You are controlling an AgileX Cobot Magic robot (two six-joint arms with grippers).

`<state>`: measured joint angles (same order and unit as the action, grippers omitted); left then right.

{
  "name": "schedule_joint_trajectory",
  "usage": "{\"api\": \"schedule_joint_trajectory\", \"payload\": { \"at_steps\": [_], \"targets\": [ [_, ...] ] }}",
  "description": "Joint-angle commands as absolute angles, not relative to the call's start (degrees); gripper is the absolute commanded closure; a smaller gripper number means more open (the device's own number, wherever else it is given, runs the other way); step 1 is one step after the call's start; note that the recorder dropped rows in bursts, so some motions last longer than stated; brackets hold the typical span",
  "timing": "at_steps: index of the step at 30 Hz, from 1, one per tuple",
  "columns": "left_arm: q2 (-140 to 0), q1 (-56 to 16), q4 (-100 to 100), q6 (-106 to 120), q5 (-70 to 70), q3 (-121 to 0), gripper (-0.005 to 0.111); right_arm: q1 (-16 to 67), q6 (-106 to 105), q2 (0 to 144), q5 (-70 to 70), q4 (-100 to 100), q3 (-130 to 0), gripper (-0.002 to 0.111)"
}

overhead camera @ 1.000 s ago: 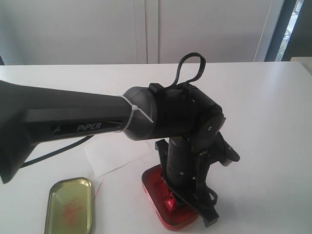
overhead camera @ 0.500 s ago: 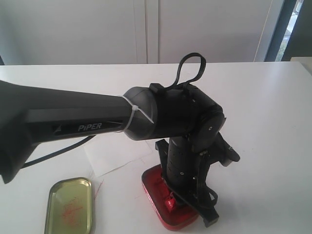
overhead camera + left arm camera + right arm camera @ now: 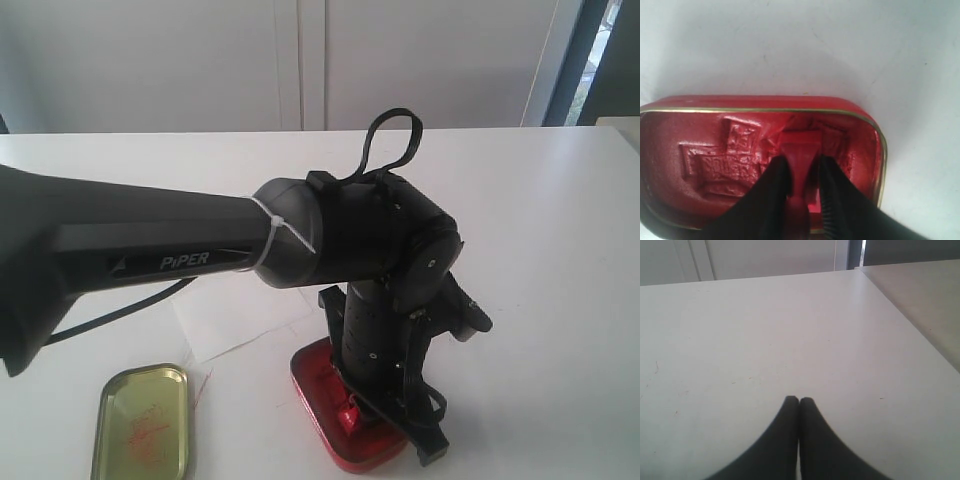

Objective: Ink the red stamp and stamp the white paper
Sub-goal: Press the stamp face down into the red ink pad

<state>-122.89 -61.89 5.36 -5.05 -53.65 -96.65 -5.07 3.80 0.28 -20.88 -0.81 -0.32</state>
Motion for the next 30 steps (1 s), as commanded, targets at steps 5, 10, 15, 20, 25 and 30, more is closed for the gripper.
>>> {"api": "schedule_joint_trajectory", "payload": {
  "at_steps": [5, 10, 15, 20, 25, 30],
  "targets": [
    [-125.29, -61.91, 4.33, -4.25, -54.28, -95.41, 0.107, -5.03, 3.74, 0.00, -20.06, -0.36, 0.00, 0.108],
    [-123.73, -61.91, 5.09, -4.25, -54.00, -95.41, 0.107, -5.03, 3.74, 0.00, -20.06, -0.36, 0.00, 0.108],
    [-122.13, -61.91, 5.19, -4.25, -53.87, -95.41, 0.107, -5.03, 3.74, 0.00, -20.06, -0.36, 0.00, 0.108],
    [-121.08, -61.91, 5.19, -4.25, -53.77, -95.41, 0.107, -5.03, 3.74, 0.00, -20.06, -0.36, 0.00, 0.108],
    [-120.84, -61.91, 5.19, -4.25, -53.76, -95.41, 0.107, -5.03, 3.74, 0.00, -20.06, -0.36, 0.00, 0.108],
    [-119.93, -61.91, 5.19, -4.25, -53.76, -95.41, 0.107, -5.03, 3.74, 0.00, -20.06, -0.36, 0.00, 0.108]
  ]
}}
